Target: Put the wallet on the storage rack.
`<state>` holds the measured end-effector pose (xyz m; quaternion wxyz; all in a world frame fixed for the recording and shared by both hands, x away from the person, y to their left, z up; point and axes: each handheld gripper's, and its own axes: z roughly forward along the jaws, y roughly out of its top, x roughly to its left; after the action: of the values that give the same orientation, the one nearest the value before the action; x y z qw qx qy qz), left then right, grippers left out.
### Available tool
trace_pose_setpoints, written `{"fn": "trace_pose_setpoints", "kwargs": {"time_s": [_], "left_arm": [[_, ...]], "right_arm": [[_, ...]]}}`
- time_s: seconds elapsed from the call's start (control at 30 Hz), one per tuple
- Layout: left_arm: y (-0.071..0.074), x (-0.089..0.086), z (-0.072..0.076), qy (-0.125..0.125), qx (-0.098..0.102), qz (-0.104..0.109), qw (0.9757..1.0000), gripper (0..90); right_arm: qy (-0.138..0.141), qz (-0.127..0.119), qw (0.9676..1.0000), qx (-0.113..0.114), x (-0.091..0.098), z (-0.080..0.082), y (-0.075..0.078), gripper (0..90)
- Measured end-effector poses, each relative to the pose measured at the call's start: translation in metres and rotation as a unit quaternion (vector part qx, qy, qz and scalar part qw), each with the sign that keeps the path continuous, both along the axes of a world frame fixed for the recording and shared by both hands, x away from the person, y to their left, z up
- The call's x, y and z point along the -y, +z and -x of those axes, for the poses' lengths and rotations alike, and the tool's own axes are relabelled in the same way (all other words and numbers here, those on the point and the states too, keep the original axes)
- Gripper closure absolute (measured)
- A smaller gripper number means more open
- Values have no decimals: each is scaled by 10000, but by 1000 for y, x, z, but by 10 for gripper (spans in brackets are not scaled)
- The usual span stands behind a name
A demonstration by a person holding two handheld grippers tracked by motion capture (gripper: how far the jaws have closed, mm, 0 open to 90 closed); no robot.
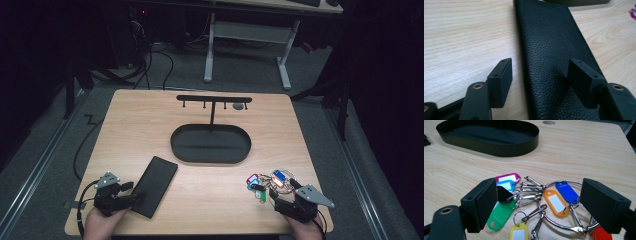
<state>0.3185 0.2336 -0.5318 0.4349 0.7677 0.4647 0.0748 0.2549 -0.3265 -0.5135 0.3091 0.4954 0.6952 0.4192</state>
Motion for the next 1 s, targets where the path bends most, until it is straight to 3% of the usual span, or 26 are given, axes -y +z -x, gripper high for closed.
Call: {"fn": "trace_pose_setpoints", "kwargs": {"time_s": [0.43,0.77,0.97,1.0], "left_arm": [[-2,-2,0,-45,-163,222,9996,473],[0,-2,4,-37,-69,242,9997,636],[8,9,11,-119,277,-170,9994,801],[9,9,13,-116,349,-210,9991,878]], "right_arm": [[25,21,10000,-16,-1,0,0,148],[35,19,10000,-27,-2,0,0,148],[39,23,10000,-16,-2,0,0,148],[45,33,10000,-11,-2,0,0,148]]}}
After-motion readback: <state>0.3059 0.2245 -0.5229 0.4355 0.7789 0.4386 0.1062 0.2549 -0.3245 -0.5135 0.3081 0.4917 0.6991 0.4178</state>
